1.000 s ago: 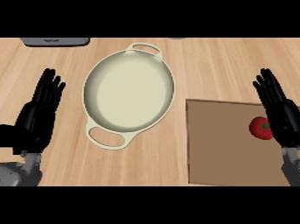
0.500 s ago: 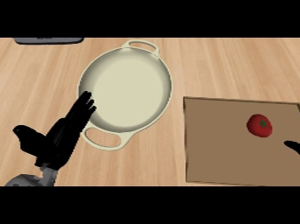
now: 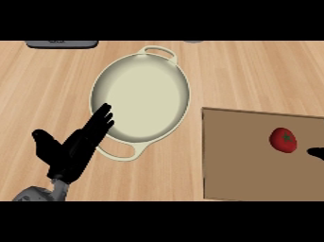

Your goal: Pick the tomato from the tray and place it in the pot

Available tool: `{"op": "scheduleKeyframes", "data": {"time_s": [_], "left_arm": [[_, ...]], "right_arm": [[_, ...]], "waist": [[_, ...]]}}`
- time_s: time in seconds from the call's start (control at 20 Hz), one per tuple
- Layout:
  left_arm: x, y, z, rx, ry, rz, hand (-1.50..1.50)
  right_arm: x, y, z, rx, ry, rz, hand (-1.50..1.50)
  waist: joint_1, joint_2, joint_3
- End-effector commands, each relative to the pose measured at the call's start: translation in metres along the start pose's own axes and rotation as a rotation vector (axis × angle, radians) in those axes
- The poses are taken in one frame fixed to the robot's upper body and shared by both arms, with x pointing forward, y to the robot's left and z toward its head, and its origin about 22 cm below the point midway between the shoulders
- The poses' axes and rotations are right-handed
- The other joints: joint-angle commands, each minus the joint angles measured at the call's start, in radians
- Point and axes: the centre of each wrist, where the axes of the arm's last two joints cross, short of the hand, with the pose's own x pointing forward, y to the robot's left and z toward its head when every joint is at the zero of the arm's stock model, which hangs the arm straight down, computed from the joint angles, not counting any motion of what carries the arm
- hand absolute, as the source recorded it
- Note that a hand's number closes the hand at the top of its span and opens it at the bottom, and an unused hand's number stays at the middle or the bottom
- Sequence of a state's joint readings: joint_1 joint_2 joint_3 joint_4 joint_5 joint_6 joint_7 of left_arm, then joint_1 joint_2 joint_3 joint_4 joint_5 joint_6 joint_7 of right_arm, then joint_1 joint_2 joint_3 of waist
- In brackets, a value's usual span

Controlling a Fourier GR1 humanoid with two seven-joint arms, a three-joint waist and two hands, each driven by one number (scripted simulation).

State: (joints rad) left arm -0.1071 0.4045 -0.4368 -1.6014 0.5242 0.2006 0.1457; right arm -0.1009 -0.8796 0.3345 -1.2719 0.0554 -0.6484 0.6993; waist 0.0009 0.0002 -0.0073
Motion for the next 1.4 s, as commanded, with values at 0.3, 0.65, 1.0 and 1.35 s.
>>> {"op": "scheduleKeyframes", "data": {"time_s": [0.3,0.65,1.0,1.35], "left_arm": [[-0.003,0.009,0.004,-0.014,0.021,0.017,0.00],[-0.006,0.008,0.010,-0.016,0.014,0.014,0.00],[0.002,0.003,-0.002,-0.022,0.008,0.007,0.00],[-0.005,0.011,0.007,-0.029,0.005,-0.007,0.00]], "right_arm": [[0.112,-0.060,0.061,0.175,0.168,0.076,-1.50],[0.141,-0.073,0.063,0.223,0.260,-0.007,-1.50],[0.139,-0.044,0.055,0.239,0.270,-0.024,-1.50],[0.116,-0.002,0.051,0.230,0.303,0.062,-1.50]], "waist": [[0.001,-0.005,0.003],[0.014,-0.001,0.004],[0.011,0.001,0.006],[0.007,0.001,0.006]]}}
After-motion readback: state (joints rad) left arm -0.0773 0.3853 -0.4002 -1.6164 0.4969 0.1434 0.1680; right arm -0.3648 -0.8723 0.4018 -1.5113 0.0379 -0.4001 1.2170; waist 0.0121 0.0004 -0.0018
